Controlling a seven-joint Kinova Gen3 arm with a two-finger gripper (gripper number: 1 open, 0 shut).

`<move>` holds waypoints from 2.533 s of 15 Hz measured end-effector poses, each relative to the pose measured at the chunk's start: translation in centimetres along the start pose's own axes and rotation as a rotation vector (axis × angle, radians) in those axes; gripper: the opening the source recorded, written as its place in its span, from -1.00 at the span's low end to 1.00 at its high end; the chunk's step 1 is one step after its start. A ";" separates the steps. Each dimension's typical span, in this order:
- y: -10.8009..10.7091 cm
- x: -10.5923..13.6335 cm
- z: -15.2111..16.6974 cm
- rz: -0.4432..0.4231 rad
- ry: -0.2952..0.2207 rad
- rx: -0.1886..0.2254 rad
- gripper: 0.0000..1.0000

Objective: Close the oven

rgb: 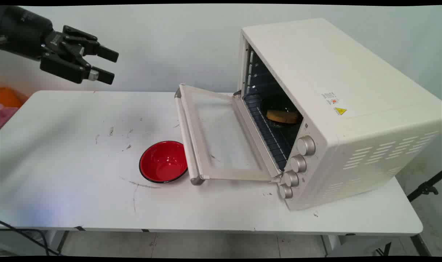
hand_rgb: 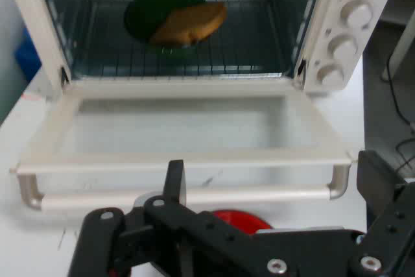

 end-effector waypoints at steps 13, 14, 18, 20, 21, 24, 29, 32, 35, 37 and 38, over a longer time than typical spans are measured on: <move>-5.7 -2.3 9.6 -0.050 -0.283 0.112 1.00; -6.0 -2.6 10.7 -0.053 -0.302 0.115 1.00; -6.8 -3.8 15.1 -0.055 -0.355 0.120 1.00; -7.2 -4.4 16.9 -0.056 -0.377 0.121 1.00; -7.4 -4.6 17.7 -0.055 -0.385 0.121 1.00; -7.7 -5.4 20.1 -0.048 -0.408 0.112 -1.00; -8.0 -6.2 22.7 -0.035 -0.416 0.107 -1.00; -8.2 -6.6 23.9 -0.023 -0.412 0.105 -1.00; -8.4 -7.0 25.3 -0.008 -0.406 0.101 -1.00; -8.6 -7.2 26.2 -0.002 -0.398 0.098 -1.00; -8.7 -7.3 26.6 -0.001 -0.393 0.097 -1.00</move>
